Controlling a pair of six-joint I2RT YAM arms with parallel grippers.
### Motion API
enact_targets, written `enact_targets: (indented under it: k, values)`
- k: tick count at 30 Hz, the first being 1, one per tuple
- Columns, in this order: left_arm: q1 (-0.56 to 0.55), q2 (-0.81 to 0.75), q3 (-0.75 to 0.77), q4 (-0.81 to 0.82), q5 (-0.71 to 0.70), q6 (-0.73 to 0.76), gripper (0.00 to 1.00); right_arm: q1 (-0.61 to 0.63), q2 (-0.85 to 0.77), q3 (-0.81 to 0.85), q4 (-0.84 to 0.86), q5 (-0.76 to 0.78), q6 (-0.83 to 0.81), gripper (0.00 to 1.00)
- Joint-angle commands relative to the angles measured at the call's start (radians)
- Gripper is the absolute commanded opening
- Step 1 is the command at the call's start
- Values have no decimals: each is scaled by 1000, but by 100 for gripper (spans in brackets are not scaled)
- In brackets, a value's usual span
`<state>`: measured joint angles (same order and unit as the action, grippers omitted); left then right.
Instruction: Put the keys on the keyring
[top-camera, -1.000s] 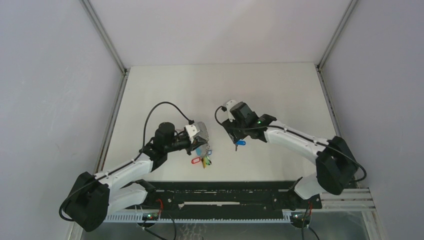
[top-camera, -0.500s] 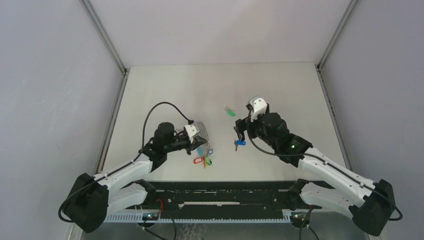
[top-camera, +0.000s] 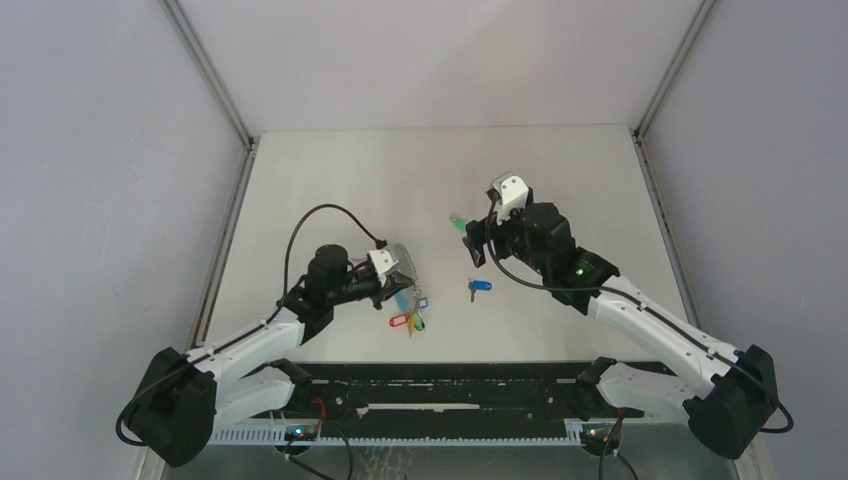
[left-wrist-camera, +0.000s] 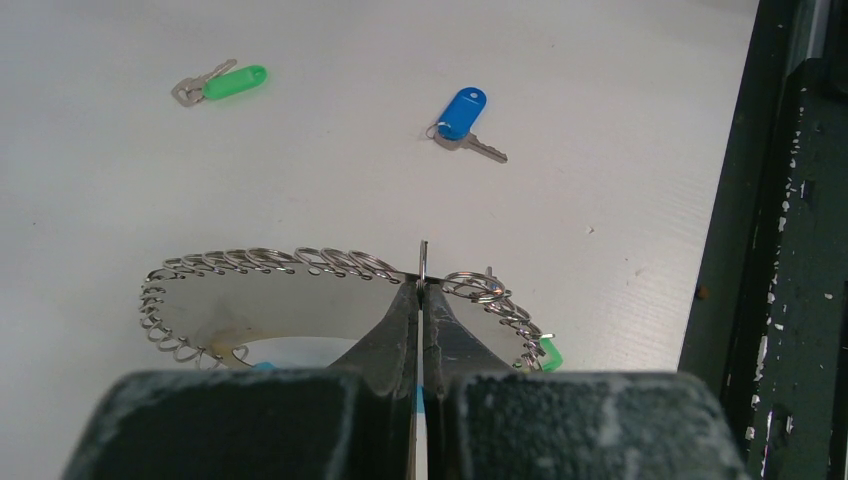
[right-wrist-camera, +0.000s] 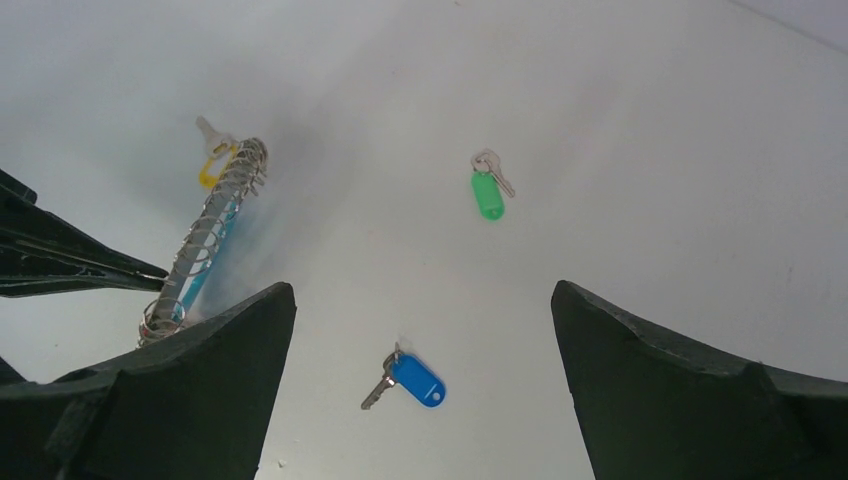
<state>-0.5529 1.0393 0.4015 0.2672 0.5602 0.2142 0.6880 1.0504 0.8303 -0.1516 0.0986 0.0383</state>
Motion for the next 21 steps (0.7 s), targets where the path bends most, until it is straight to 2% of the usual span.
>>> enact_targets:
  k: [1, 8, 13, 21]
  values:
    - [6, -24, 30, 49, 12, 15, 0, 3, 46, 127, -114, -78, -58, 100]
    - [6, -13, 36, 40, 21, 22, 0, -12, 168, 253, -344, -168, -55, 94]
    - [6, 0, 49, 24, 26, 30, 0, -36, 322, 354, -535, -173, -48, 82]
    - [7, 7, 56, 9, 21, 37, 0, -44, 527, 446, -647, -197, -57, 63]
